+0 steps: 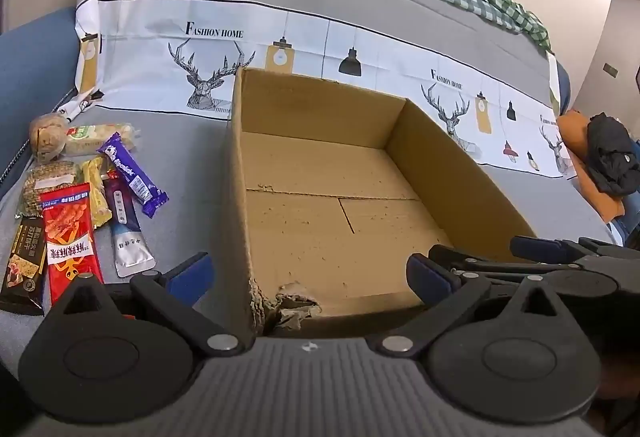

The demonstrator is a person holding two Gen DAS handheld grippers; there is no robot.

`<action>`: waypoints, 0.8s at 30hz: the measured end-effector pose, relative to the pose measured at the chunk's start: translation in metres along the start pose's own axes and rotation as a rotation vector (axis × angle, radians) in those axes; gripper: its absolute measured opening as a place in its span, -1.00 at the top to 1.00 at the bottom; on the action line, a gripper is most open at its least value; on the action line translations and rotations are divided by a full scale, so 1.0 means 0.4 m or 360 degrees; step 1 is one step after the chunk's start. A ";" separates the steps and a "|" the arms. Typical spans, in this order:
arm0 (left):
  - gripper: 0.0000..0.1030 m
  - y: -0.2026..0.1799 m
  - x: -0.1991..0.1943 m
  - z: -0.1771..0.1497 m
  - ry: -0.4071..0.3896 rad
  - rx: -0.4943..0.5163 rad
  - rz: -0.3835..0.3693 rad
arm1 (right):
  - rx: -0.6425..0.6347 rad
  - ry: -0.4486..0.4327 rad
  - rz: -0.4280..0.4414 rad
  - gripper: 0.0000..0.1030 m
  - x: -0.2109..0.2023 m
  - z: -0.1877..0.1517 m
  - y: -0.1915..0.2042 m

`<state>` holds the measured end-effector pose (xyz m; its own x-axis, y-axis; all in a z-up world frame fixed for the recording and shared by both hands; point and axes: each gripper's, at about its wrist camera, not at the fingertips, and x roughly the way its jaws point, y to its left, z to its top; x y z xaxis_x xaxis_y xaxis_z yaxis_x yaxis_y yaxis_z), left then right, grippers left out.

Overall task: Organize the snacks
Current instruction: 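Move both tools from the box toward the snack pile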

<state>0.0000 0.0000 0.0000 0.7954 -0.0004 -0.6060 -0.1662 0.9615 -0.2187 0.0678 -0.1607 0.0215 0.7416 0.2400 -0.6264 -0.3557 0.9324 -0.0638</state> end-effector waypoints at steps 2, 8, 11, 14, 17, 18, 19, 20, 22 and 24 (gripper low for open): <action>-0.99 -0.002 0.000 -0.001 0.0002 -0.0001 -0.0003 | 0.0000 0.0003 0.0000 -0.76 0.003 0.000 0.004; -0.99 0.002 0.007 0.005 0.0002 -0.0001 -0.0007 | 0.0002 -0.0001 -0.0001 -0.73 0.007 -0.006 0.005; -0.99 -0.001 0.007 -0.001 0.0004 -0.0001 -0.0013 | 0.0005 -0.0002 -0.0007 -0.72 0.009 -0.012 0.011; -0.99 -0.005 0.008 -0.005 -0.0001 0.0005 -0.0017 | 0.0010 -0.0002 -0.0006 -0.70 0.012 -0.014 0.012; -0.99 -0.007 0.005 -0.007 0.0011 0.0007 -0.0032 | 0.0012 -0.0005 -0.0007 -0.67 0.015 -0.014 0.013; -0.99 -0.007 0.005 -0.007 0.0011 0.0010 -0.0034 | 0.0013 -0.0006 -0.0009 -0.67 0.015 -0.014 0.014; -0.99 -0.006 0.004 -0.006 0.0014 0.0013 -0.0037 | 0.0013 -0.0008 -0.0011 -0.66 0.015 -0.016 0.016; -0.99 -0.007 0.003 -0.006 0.0011 0.0018 -0.0038 | 0.0013 -0.0010 -0.0014 -0.66 0.015 -0.018 0.018; -0.99 -0.006 -0.001 -0.005 -0.0001 0.0028 -0.0042 | 0.0014 -0.0016 -0.0013 -0.62 0.017 -0.019 0.019; -0.99 -0.001 -0.006 -0.001 -0.0001 0.0020 -0.0042 | 0.0019 -0.0023 -0.0017 -0.49 0.016 -0.020 0.027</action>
<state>-0.0021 -0.0004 0.0011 0.7997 -0.0257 -0.5998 -0.1377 0.9646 -0.2250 0.0642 -0.1513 0.0106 0.7536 0.2338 -0.6144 -0.3411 0.9380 -0.0614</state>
